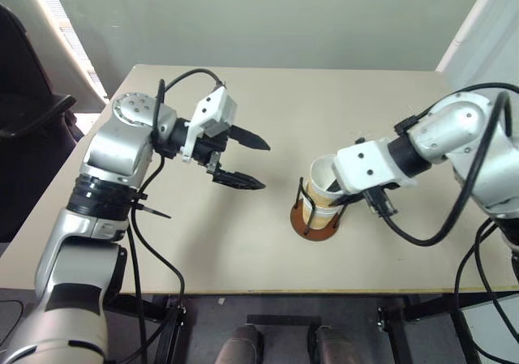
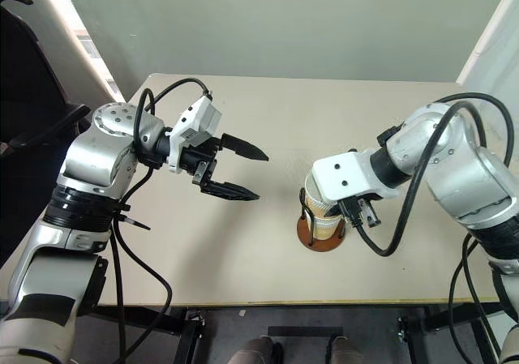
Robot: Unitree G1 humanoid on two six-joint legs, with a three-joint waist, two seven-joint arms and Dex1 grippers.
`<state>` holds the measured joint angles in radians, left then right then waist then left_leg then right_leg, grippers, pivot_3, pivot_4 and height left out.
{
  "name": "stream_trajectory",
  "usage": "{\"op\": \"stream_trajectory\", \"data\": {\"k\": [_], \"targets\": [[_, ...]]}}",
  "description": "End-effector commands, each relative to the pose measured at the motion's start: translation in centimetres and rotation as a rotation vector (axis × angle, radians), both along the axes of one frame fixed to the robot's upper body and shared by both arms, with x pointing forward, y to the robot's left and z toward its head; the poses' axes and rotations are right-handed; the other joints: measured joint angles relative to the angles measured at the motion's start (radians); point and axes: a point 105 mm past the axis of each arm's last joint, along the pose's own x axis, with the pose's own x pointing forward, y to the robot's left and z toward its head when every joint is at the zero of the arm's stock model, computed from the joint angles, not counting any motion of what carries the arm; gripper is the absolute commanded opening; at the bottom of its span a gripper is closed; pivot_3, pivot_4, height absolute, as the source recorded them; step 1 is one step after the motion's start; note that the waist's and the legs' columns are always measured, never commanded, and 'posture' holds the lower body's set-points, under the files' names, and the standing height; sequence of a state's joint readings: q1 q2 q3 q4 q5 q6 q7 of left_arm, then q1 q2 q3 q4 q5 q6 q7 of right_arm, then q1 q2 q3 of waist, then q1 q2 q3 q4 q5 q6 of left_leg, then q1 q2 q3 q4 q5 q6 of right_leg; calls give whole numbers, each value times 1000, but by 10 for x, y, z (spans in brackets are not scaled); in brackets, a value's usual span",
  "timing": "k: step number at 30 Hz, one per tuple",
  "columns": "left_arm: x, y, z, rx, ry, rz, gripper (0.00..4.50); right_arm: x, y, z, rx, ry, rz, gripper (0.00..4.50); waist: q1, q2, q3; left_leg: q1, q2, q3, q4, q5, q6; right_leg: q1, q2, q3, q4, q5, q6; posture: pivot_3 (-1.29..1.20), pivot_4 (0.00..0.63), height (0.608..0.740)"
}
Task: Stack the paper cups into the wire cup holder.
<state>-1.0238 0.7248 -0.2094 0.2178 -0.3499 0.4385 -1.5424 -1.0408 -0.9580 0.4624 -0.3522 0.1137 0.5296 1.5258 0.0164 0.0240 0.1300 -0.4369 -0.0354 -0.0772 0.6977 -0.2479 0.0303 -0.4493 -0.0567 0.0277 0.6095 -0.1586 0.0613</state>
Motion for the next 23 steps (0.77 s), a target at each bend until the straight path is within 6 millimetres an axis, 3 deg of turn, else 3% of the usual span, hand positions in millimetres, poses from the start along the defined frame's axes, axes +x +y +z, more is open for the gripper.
{"op": "stream_trajectory", "data": {"k": [1,8,13,17,20,23], "targets": [[-4,-2,13,-5,-59,-14,4500,5,2,18,11,-68,5,1973,0,0,0,0,0,0,0,0,0,0,0,0,0,0,0,0,150,740],[-4,0,13,0,-65,-6,4500,5,6,60,244,-19,-89,4438,0,0,0,0,0,0,0,0,0,0,0,0,0,-3,-6,0,150,740],[12,18,18,-43,-99,136,4500,10,-13,77,538,98,-311,4438,2,0,0,0,0,0,-1,0,-1,0,0,0,0,-4,-7,0,150,740],[27,46,25,-98,-126,316,4500,31,-52,65,678,83,-553,4438,1,0,0,0,0,0,0,0,-2,0,0,0,0,-4,-6,0,150,740],[29,68,20,-121,-103,415,4500,42,-74,58,773,62,-699,4438,0,1,0,0,0,0,-1,0,-3,-1,0,0,0,-1,-1,0,150,740],[26,86,9,-124,-69,490,4500,38,-88,52,801,44,-765,4438,0,1,0,2,0,0,-5,1,-4,-2,0,0,0,1,2,0,150,740]]}}
